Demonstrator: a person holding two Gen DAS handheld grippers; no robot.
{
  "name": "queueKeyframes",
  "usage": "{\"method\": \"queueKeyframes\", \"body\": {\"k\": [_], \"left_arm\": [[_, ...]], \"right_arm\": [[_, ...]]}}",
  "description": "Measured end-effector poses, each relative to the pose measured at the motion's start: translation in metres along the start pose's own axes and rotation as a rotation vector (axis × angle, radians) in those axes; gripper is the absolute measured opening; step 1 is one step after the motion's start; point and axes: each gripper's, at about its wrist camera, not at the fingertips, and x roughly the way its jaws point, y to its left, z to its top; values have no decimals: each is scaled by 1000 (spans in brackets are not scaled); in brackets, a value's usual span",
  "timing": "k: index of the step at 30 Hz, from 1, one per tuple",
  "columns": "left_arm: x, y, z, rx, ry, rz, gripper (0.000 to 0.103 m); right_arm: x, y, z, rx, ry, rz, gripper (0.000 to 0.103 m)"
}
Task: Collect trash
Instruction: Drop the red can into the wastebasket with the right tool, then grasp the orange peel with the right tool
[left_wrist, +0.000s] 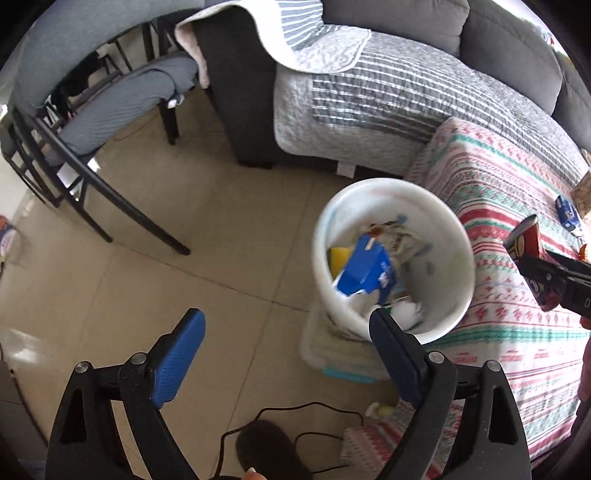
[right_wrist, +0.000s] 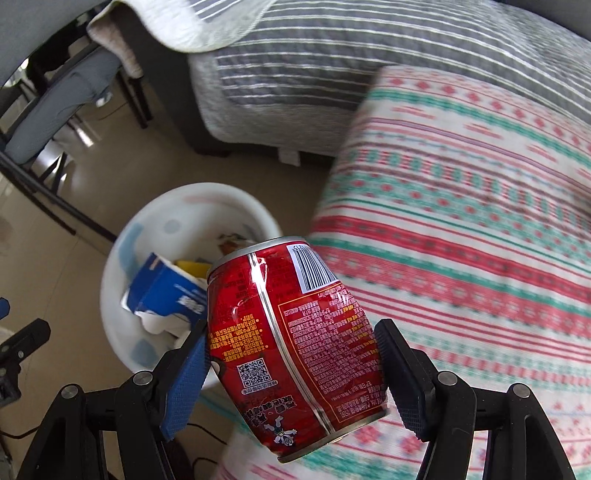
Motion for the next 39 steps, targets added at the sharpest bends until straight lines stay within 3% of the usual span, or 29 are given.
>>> {"method": "queueKeyframes", "body": {"k": [16,19,24,30,39], "left_arm": [[6,24,-4,-29,16,4,93],[4,26,-4,-33,14,3,93],[1,23,-5,-35,12,3,93],[-5,10,-5,-16,5,-12,93],[-16,-27,2,24,-6,-64,93]], "right_arm": [[29,24,7,-29,-46,80,76],[21,23,9,-22,-73,105,83],[-2,19,7,-34,-114,82,83],[-19,2,-2,-16,-104,45,85],[-45,-50,-11,58,-94,-43,86]]}}
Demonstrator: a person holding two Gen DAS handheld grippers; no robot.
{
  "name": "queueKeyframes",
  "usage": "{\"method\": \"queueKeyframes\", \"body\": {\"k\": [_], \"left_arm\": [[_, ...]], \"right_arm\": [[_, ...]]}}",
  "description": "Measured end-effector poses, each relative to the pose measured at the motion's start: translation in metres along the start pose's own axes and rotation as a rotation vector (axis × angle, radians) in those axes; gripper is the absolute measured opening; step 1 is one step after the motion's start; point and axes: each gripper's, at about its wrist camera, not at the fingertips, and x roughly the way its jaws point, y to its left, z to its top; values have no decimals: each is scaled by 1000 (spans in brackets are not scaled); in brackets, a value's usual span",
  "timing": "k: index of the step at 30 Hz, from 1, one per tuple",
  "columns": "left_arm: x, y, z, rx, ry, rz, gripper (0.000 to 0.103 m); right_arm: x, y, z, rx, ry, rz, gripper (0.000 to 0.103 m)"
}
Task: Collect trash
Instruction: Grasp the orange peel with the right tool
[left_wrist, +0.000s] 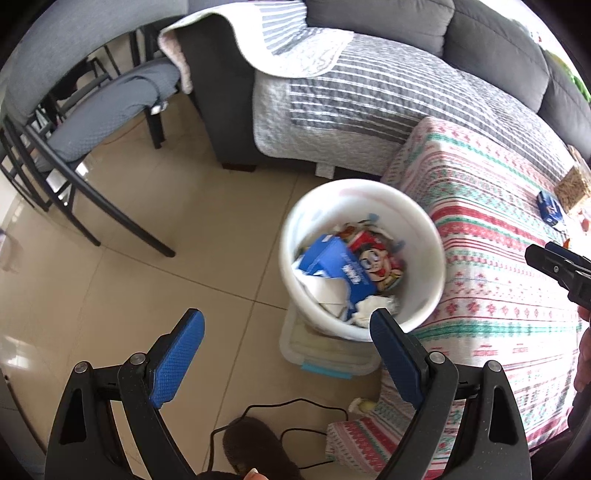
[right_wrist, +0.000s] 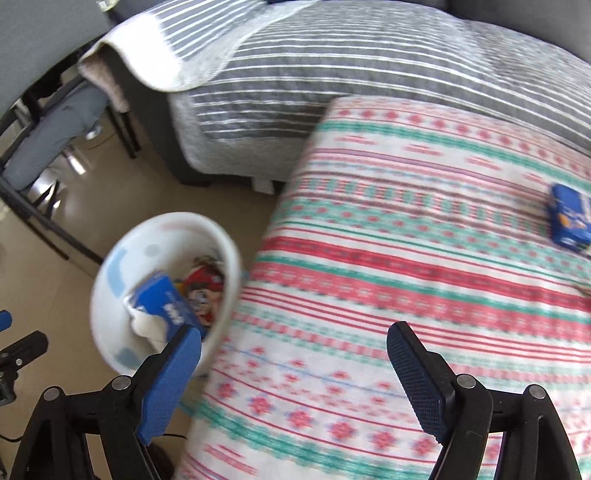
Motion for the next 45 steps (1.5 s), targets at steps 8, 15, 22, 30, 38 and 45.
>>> {"method": "queueKeyframes", "body": {"k": [8,15,22,30,38,45], "left_arm": [[-2,-47,9,51,-1,-49,93],[-3,-86,15,81,4,-96,93],[-2,-116,20,99,9,-132,93],[0,-141,21,92,18,-167,93],[0,-177,17,161,10,-181,93],[-8,-218,17,256,-20,-206,93]], "right_arm": [[-21,-68,0,96,-3,-100,86],[-31,-139,-5,187,8,-223,86],[-34,-205,-17,314,0,-306,86],[-16,-251,-33,390,24,-356,73],[-6,-250,-30,301,39,-350,16],[-36,-261,-41,331,64,-304,13]]}}
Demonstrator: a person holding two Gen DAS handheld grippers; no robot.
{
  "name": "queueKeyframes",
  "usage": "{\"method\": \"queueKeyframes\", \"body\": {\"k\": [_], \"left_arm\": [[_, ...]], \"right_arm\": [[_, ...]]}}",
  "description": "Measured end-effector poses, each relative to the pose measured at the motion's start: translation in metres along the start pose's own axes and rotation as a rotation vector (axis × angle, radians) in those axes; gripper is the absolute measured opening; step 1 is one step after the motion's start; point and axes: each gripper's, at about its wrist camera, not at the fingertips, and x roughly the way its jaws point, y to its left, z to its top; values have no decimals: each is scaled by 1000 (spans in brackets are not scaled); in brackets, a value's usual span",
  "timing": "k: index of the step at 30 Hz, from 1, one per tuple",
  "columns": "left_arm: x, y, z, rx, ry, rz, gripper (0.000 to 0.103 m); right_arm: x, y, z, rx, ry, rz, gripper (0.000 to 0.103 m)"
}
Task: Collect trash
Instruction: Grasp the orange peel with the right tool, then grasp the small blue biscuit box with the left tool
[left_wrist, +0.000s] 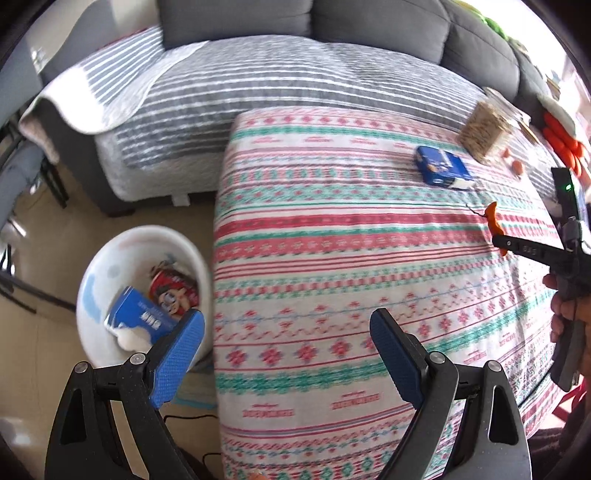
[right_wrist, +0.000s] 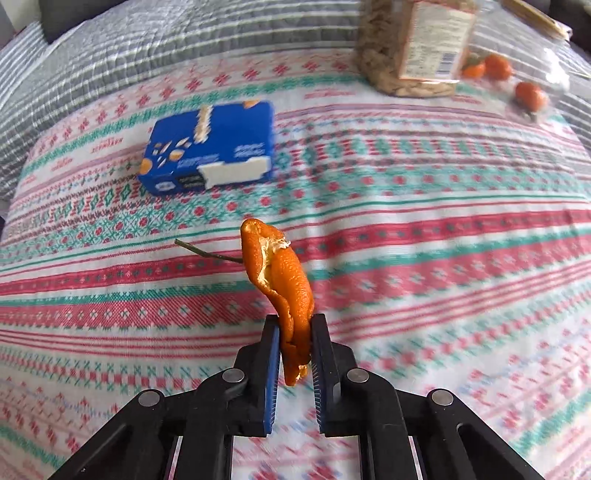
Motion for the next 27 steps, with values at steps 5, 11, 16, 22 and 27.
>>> {"method": "queueKeyframes", "body": {"k": [5,11,16,22,27], "left_arm": [[14,-35,17,64,29,4,93],[34,-80,52,104,27,-9,93],[58,-131,86,242,-2,-12,93],[91,-195,111,615,-83,3,93],[118,-218,131,712,-85,-13,93]], "right_arm": [[-36,-37,-8,65,-18,17,13],[-60,-80,-17,139,-29,48,13],[-71,-105,-22,158,-33,53,13],[-80,-122,-29,167,-31,72,13],[-81,-127,-29,160,-28,65,13]]}}
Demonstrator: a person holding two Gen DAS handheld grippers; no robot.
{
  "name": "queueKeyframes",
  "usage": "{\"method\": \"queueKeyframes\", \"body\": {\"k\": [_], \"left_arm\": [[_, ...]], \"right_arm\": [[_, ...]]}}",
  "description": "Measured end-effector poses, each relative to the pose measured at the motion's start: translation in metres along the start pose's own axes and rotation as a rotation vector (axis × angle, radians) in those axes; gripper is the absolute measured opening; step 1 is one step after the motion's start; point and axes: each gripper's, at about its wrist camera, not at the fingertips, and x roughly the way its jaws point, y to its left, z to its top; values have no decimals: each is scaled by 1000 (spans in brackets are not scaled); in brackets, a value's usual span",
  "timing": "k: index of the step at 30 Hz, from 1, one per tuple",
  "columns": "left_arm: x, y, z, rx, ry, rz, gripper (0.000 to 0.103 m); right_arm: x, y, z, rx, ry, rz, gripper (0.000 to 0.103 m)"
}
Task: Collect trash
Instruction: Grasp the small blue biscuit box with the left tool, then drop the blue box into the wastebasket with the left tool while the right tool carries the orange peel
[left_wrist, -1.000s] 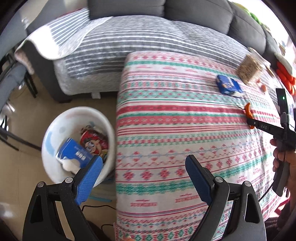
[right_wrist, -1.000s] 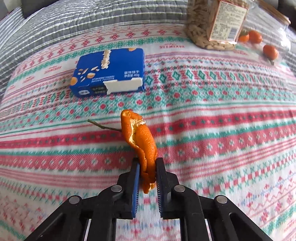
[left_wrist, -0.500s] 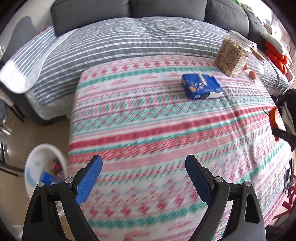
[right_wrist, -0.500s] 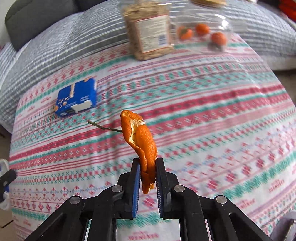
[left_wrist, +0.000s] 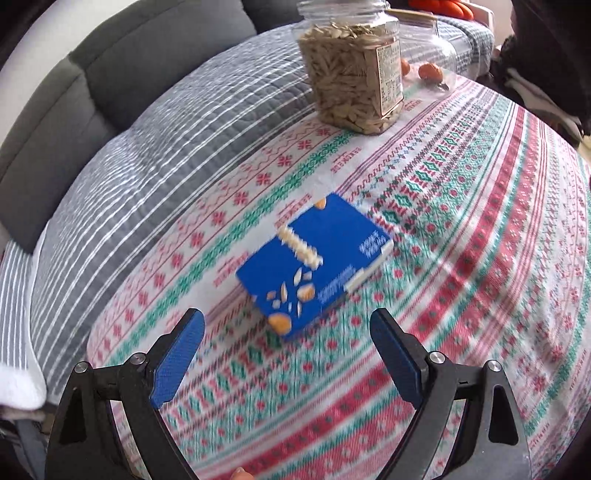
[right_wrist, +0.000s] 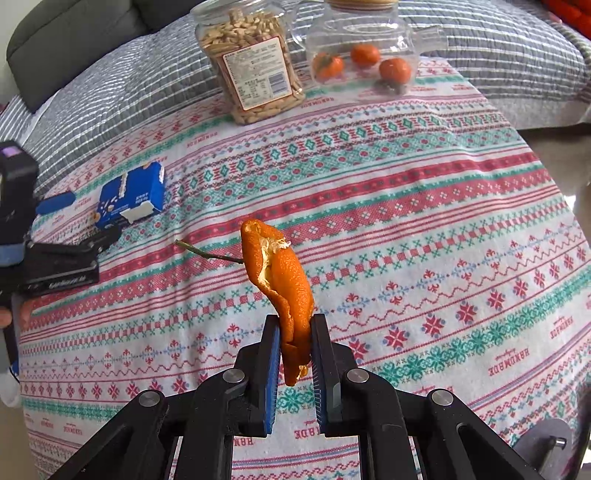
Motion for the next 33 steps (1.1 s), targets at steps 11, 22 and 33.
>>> {"method": "queueKeyframes", "body": {"k": [11,22,33], "left_arm": [[45,9,27,32,47,-95,93],[30,35,3,-213,44,-179,80],[-34,22,-43,-293,40,-115,80]], "right_arm": [[9,4,7,-10,10,3,13],[9,-1,5,0,10,-10,13],[-12,18,-4,-52,-17,18,13]]}}
